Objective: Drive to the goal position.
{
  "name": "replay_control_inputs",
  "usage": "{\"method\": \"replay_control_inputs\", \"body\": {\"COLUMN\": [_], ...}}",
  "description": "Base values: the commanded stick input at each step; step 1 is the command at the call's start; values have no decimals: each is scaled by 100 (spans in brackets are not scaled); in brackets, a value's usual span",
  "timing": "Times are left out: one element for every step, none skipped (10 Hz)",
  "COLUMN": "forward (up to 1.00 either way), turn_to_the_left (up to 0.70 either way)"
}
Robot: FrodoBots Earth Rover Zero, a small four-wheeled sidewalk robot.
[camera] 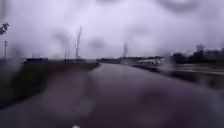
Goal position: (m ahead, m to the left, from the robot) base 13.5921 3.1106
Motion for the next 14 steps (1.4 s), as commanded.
{"method": "replay_control_inputs", "body": {"forward": [70, 70, 70, 70, 70, 70, 70, 70, 70, 70, 70, 70, 70, 70], "turn_to_the_left": [0, 0, 0, 0, 0, 0, 0, 0, 0, 0, 0, 0, 0, 0]}}
